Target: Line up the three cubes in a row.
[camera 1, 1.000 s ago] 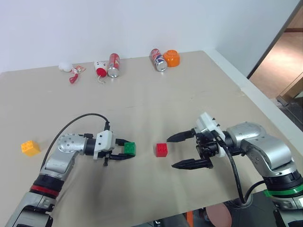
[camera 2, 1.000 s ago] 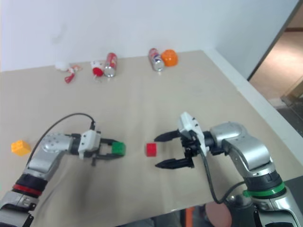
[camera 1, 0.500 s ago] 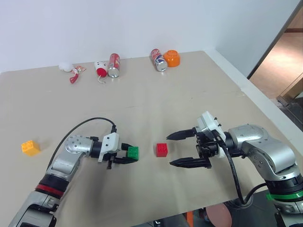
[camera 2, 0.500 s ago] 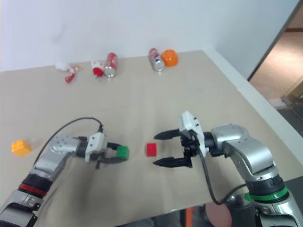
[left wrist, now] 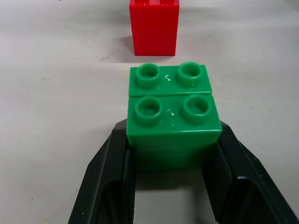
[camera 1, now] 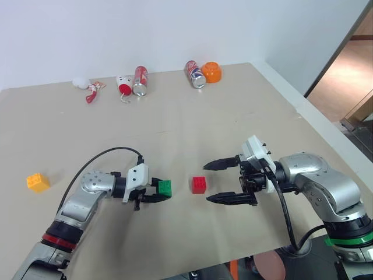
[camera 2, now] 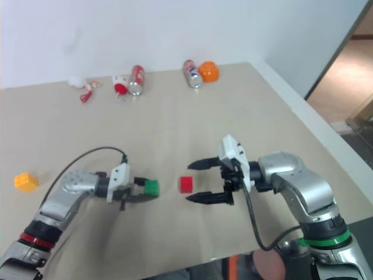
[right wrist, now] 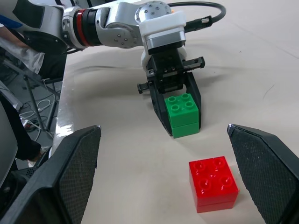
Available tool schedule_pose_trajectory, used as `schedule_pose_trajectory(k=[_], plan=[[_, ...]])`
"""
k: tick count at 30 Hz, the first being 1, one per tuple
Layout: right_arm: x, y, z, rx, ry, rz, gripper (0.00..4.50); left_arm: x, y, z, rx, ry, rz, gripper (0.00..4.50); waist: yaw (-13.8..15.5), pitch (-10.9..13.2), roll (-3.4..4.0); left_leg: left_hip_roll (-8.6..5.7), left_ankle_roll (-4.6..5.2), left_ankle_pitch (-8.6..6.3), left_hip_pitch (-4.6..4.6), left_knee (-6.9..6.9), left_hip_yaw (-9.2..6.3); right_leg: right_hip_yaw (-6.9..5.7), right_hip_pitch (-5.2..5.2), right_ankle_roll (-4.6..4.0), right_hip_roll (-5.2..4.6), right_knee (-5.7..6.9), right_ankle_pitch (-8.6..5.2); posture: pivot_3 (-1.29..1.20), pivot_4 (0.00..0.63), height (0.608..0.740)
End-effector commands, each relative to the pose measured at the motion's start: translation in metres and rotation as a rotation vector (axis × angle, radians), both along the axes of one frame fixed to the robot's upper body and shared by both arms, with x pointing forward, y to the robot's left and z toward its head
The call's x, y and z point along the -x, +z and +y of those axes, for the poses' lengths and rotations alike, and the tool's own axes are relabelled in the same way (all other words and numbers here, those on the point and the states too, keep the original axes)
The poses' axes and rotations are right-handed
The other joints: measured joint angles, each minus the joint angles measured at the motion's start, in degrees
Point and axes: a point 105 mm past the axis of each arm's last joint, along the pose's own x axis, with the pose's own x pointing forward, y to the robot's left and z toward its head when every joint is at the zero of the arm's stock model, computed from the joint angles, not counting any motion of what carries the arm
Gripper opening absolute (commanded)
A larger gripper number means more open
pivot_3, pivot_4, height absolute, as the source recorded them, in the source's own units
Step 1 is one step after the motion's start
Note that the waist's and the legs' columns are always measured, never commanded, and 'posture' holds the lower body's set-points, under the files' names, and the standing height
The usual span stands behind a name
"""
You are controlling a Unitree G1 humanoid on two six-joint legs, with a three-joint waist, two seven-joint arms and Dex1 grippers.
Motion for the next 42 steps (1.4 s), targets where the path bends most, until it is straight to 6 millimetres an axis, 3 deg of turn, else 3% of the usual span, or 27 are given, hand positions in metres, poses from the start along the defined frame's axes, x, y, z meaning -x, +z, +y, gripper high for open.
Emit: schedule_pose_trajectory(k=[1, 5, 11, 17, 23, 29, 36, 42], plan=[[-0.001, 0.008, 0.001, -0.008, 0.012, -0.041, 4.5, 0.001, -0.001, 0.002, 0.004, 0.016, 0.018, 3.07, 0.0, 0.0, -0.01, 0.0, 0.0, 0.0, 0.0, 0.0, 0.0, 0.0, 0.0, 0.0, 0.0, 0.0, 0.0, 0.0, 0.15, 0.74], [-0.001, 0.008, 0.001, -0.007, 0.01, -0.045, 4.5, -0.002, 0.002, 0.001, 0.014, 0.047, -0.012, 4.43, 0.0, 0.0, 0.0, 0.0, 0.0, 0.0, -0.01, -0.01, 0.0, 0.0, 0.0, -0.03, 0.0, 0.0, -0.02, 0.0, 0.15, 0.74], [-0.003, 0.01, 0.001, -0.007, 0.012, -0.05, 4.5, 0.003, 0.013, 0.014, 0.048, 0.045, 0.019, 4.48, 0.0, 0.0, 0.0, 0.0, 0.0, -0.01, -0.01, -0.01, 0.01, 0.0, -0.02, -0.04, 0.0, -0.01, -0.03, 0.0, 0.15, 0.74], [-0.006, 0.012, 0.002, -0.005, 0.024, -0.056, 4.5, 0.01, 0.021, 0.055, -0.022, 0.069, 0.053, 4.48, -0.1, 0.0, 0.0, 0.03, 0.02, 0.0, 0.08, -0.01, -0.04, -0.04, -0.04, -0.05, 0.03, 0.02, -0.03, 0.0, 0.15, 0.74], [-0.011, 0.015, 0.005, -0.01, 0.044, -0.071, 4.5, -0.006, 0.036, 0.09, -0.025, 0.249, -0.04, 4.48, 0.0, 0.0, 0.0, 0.02, 0.01, 0.0, 0.05, 0.0, -0.01, -0.04, -0.05, -0.08, -0.02, 0.01, -0.06, 0.0, 0.15, 0.74], [-0.02, 0.028, 0.018, -0.071, 0.031, -0.133, 4.5, -0.018, 0.059, 0.101, 0.18, 0.555, -0.079, 4.48, -0.1, 0.0, 0.0, 0.06, 0.02, -0.02, 0.01, -0.04, -0.02, -0.05, -0.09, -0.09, -0.01, 0.01, -0.07, 0.0, 0.15, 0.74], [-0.034, 0.049, 0.049, -0.186, -0.029, -0.209, 4.5, -0.019, 0.05, 0.147, 0.386, 1.101, -0.028, 4.48, -0.1, 0.0, -0.03, 0.08, 0.01, -0.01, 0.03, -0.01, -0.1, -0.1, -0.07, -0.03, 0.02, 0.03, -0.01, 0.0, 0.15, 0.74], [-0.035, 0.058, 0.069, -0.245, 0.002, -0.238, 4.5, -0.01, 0.041, 0.171, 0.383, 1.433, -0.049, 4.48, 0.1, 0.0, -0.07, 0.03, -0.01, 0.01, 0.0, 0.02, -0.15, -0.11, -0.02, -0.01, -0.05, 0.03, 0.01, 0.0, 0.15, 0.74]])
